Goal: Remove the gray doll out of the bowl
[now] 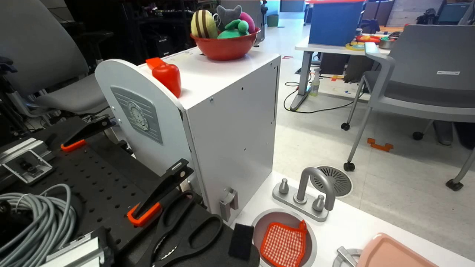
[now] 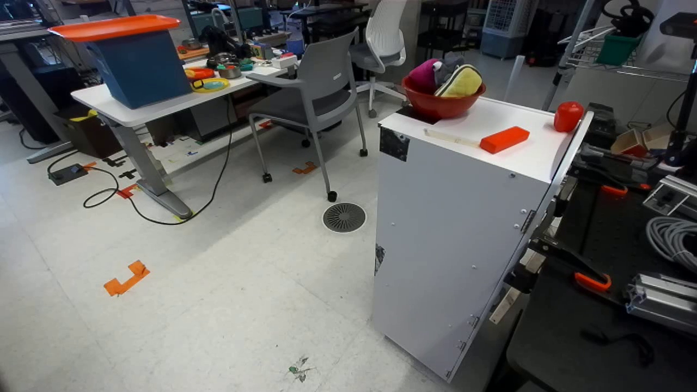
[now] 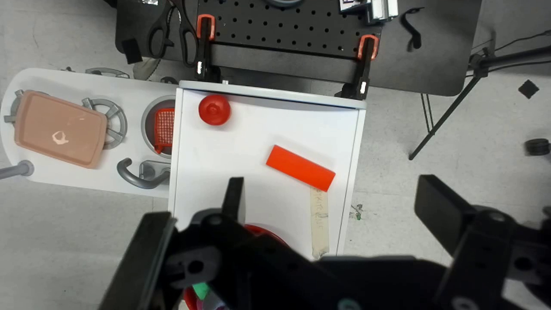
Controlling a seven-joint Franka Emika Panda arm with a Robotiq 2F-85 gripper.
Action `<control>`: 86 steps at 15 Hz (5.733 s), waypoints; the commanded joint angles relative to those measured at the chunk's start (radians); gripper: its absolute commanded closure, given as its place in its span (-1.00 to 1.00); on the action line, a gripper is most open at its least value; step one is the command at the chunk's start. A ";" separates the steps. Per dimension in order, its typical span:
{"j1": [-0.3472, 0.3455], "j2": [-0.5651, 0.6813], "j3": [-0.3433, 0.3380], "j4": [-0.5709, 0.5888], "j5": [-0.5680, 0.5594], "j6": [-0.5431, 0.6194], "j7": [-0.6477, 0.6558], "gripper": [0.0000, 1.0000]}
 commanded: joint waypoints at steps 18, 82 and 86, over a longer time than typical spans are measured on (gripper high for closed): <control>0.004 0.001 -0.003 0.002 -0.001 -0.003 0.001 -1.00; -0.033 0.106 -0.076 0.090 0.039 -0.025 -0.101 -1.00; -0.069 0.198 -0.116 0.194 0.062 -0.046 -0.115 -1.00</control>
